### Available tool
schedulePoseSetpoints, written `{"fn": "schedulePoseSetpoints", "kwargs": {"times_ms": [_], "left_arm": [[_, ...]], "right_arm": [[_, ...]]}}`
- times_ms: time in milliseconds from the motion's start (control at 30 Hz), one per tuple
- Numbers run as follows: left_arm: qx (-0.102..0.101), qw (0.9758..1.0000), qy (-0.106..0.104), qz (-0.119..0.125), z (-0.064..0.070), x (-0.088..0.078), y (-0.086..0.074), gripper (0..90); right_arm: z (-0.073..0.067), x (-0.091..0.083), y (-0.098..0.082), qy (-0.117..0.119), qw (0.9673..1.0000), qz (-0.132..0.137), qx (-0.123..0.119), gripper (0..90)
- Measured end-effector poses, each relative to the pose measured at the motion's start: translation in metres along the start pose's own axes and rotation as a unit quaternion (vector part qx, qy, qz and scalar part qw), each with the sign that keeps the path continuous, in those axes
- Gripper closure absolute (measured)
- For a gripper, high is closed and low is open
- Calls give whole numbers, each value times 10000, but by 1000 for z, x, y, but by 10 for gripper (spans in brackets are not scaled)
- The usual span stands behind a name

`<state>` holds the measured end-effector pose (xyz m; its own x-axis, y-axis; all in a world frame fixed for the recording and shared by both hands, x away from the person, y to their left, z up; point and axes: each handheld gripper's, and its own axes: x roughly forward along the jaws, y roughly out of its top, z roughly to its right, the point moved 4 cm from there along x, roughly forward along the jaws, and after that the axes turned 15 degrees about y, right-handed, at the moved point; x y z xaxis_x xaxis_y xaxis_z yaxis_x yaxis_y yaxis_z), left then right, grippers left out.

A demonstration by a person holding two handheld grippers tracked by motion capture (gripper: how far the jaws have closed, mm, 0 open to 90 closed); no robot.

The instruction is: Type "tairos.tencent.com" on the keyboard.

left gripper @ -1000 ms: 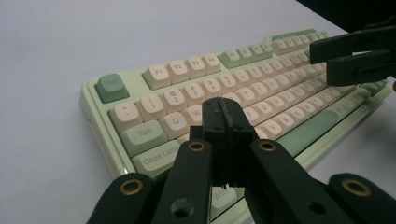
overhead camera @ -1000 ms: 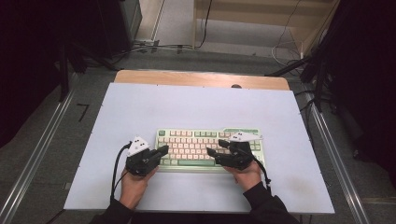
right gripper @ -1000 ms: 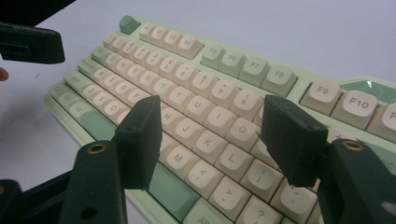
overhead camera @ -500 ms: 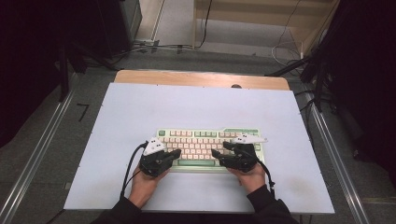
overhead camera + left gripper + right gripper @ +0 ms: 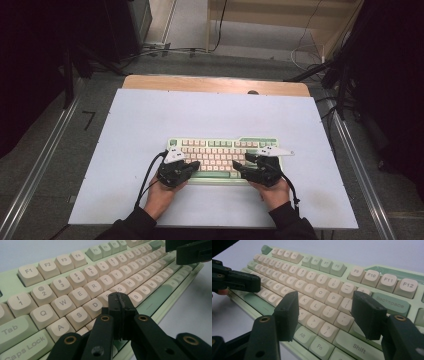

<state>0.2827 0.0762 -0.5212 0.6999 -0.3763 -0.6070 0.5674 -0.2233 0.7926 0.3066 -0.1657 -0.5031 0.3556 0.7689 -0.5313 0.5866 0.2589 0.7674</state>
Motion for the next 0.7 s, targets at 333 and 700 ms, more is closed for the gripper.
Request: {"fn": "schedulePoseSetpoints", "kwargs": {"times_ms": [333,700], "left_arm": [[-113,9999,-79,58,-1,-2,3,900],[-152,9993,-125,327,-3,-11,13,489]], "right_arm": [[1,-3,-2,-31,10000,24,32,377],[1,-3,-1,-26,10000,25,24,377]]}}
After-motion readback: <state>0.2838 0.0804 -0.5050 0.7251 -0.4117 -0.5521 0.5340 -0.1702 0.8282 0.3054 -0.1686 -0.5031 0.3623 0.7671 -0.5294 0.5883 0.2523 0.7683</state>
